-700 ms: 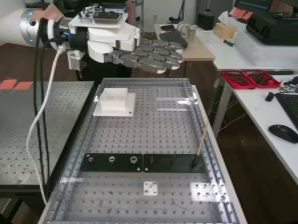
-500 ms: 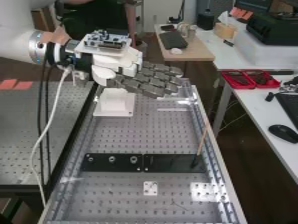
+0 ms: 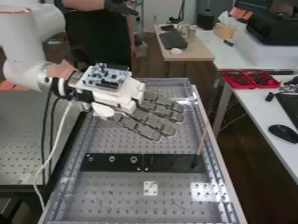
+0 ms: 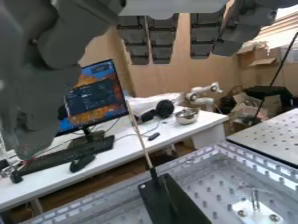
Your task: Grab the drill bit and place it in the clear container
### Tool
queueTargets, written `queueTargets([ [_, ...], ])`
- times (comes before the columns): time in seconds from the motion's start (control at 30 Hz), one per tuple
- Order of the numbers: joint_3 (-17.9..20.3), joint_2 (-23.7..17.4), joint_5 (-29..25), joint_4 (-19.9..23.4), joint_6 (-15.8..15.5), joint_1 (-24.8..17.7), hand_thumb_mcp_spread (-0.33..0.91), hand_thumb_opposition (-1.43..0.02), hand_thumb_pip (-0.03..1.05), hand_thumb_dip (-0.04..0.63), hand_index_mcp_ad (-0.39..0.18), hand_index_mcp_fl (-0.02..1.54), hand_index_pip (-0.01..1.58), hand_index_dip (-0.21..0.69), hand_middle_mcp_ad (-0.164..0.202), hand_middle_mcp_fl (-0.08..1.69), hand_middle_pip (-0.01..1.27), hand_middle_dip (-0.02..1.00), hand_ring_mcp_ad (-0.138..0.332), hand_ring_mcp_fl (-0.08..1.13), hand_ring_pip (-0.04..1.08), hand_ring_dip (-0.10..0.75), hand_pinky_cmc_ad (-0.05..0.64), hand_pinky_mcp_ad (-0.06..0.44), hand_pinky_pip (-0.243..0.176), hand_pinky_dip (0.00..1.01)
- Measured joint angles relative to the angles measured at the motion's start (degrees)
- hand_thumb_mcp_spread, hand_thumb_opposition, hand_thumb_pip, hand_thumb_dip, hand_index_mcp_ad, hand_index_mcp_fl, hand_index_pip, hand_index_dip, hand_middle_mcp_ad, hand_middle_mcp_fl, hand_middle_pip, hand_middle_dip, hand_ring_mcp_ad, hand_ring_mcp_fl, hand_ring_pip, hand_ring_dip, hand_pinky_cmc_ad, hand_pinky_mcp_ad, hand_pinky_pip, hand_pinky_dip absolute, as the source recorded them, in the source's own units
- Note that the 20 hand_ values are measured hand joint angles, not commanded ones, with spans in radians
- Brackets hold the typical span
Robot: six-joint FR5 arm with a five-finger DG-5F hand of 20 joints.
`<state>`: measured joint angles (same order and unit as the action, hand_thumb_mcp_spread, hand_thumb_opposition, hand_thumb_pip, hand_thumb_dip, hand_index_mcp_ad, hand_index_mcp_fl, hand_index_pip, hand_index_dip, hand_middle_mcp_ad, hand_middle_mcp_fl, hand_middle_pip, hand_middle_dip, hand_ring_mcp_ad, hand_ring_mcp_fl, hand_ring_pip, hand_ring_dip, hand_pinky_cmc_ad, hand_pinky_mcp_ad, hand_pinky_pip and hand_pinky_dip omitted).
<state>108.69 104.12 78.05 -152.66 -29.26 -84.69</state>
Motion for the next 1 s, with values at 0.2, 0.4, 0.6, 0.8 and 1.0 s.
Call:
queueTargets([
  [0.2,-1.09,3.12,-0.09,1.24,0.12,0.73,0.37,-0.74,0.40,0.145,0.038,0.19,0.10,0.255,0.075,0.02,0.12,0.06,0.211,0.01,0.05,-0.037,0.180,0.180,-0.108,0.11],
  [0.4,-3.23,6.17,1.20,2.47,0.10,1.97,0.40,-0.77,0.48,0.201,0.038,0.26,0.40,0.288,0.075,0.02,0.12,0.08,0.213,0.01,0.05,-0.037,0.215,0.199,-0.108,0.11],
  [0.6,-5.51,9.06,2.84,2.90,0.35,3.21,0.44,-0.81,0.48,0.239,0.012,0.26,0.70,0.304,0.077,0.02,0.13,0.09,0.206,0.01,0.05,-0.037,0.227,0.213,-0.108,0.11],
  [0.8,-7.90,11.06,4.82,2.27,-2.09,4.17,0.45,-0.81,0.48,0.239,-0.003,0.26,0.87,0.353,0.075,0.02,0.13,0.11,0.194,0.01,0.06,-0.037,0.227,0.215,-0.105,0.11],
  [1.0,-9.65,12.96,5.41,3.05,-3.51,4.68,0.46,-0.82,0.42,0.253,-0.024,0.24,1.08,0.407,0.077,0.02,0.14,0.13,0.194,0.01,0.06,-0.037,0.227,0.215,-0.105,0.11],
])
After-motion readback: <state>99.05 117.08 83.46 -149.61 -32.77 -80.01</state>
